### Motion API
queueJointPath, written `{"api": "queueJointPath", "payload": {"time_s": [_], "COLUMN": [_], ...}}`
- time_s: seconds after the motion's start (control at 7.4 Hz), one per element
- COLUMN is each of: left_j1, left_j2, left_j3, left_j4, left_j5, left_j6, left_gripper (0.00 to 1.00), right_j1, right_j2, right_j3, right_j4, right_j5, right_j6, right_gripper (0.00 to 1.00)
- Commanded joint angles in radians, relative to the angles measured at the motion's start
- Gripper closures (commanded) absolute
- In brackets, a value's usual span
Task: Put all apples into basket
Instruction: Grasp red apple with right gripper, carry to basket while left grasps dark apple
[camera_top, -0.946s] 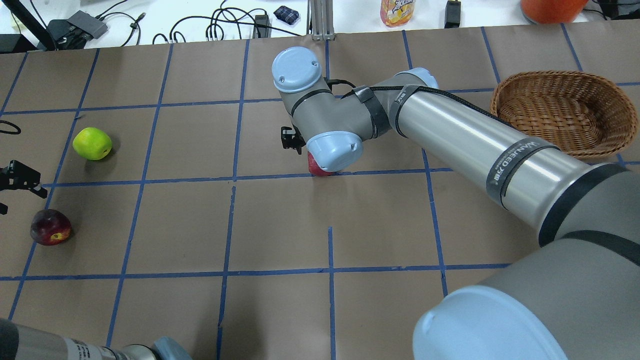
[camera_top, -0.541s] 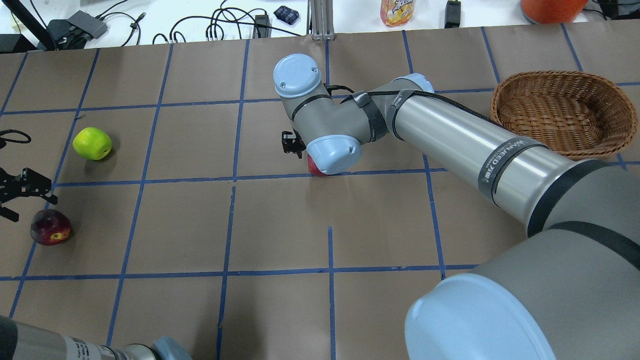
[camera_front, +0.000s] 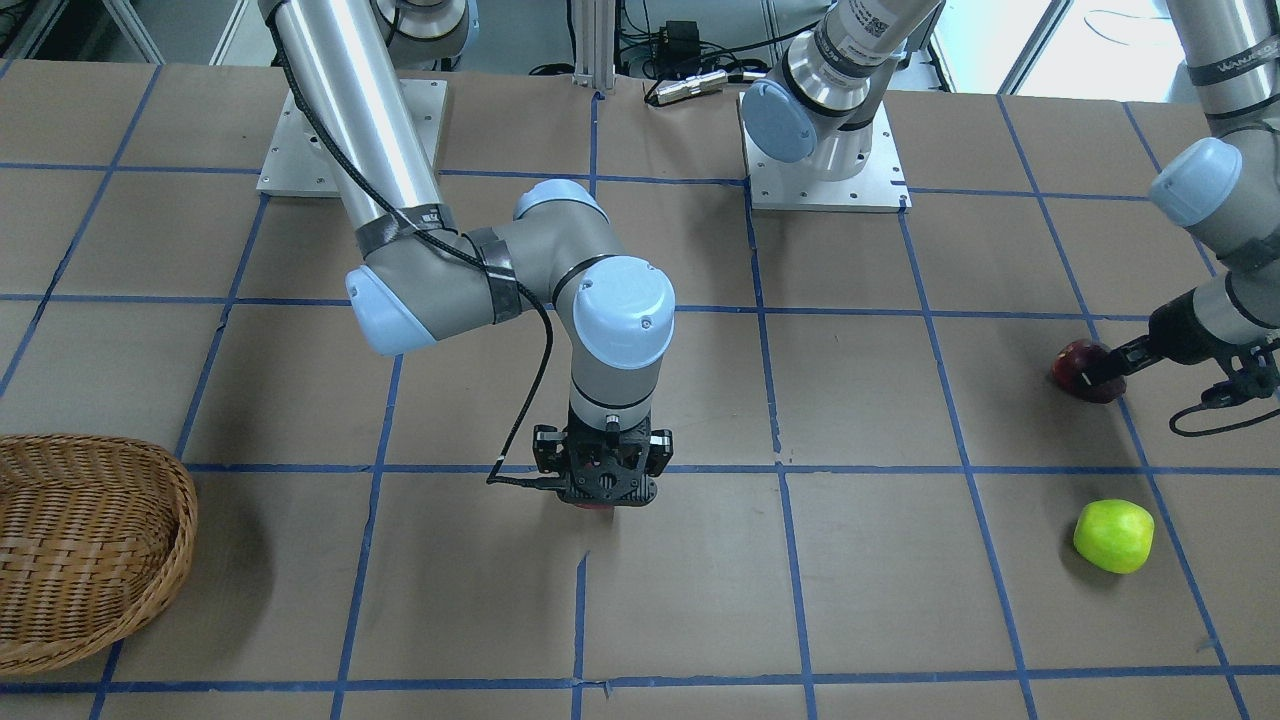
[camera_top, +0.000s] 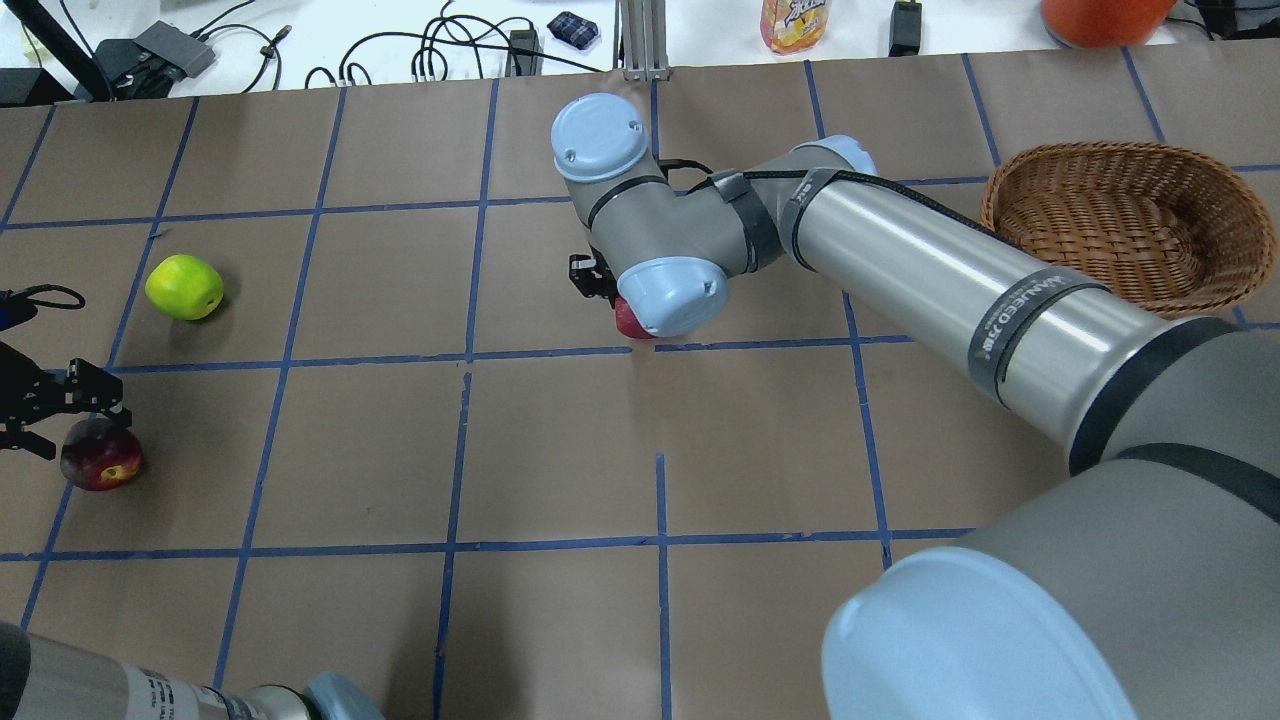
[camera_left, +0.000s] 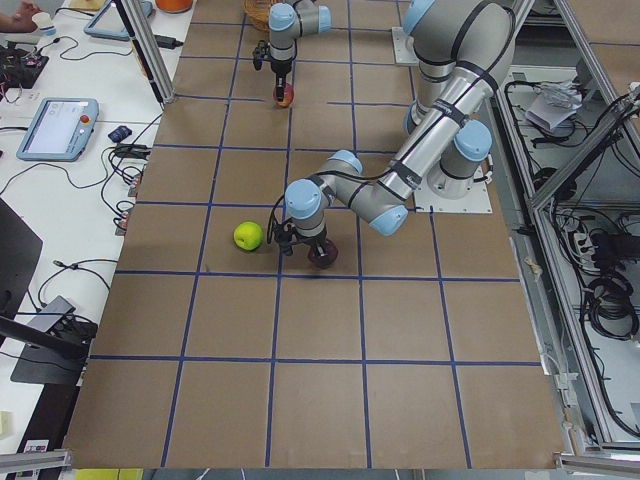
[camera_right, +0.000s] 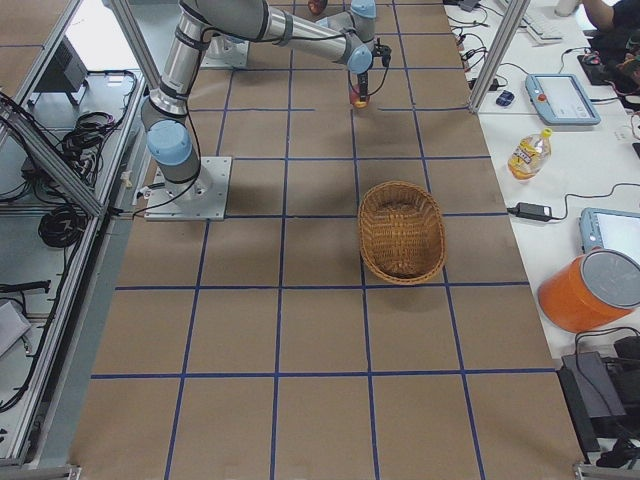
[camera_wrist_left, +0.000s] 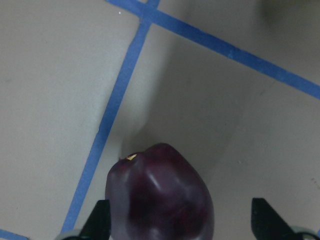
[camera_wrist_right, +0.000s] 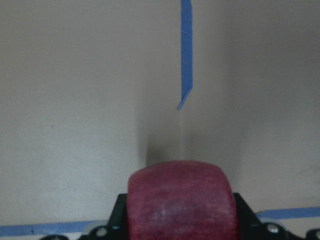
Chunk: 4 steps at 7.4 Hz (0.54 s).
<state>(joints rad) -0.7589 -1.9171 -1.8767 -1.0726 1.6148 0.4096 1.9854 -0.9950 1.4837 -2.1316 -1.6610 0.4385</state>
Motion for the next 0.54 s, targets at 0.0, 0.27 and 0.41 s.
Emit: {"api": "queueJointPath", "payload": {"time_s": [0.0, 0.27, 0.41], "left_j1": [0.003, 0.003, 0.004], "left_j2": [-0.013, -0.026, -0.026], "left_j3": [-0.001, -0.001, -0.001], "left_j4": [0.0, 0.003, 0.0], "left_j5": [0.022, 0.016, 0.02], "left_j6": [0.015, 0.017, 0.023], "left_gripper": [0.0, 0.09, 0.28], "right_j1": [-0.122, -0.369, -0.475], "right_j2": [-0.155, -0.24, -0.258], "right_j3": [0.004, 0.009, 0.01], "right_j4": [0.17, 0.287, 0.292], "right_j5": [0.035, 0.064, 0.064], "right_j6": [-0.073, -0.232, -0.321], "right_gripper": [0.39, 0.39, 0.39]}}
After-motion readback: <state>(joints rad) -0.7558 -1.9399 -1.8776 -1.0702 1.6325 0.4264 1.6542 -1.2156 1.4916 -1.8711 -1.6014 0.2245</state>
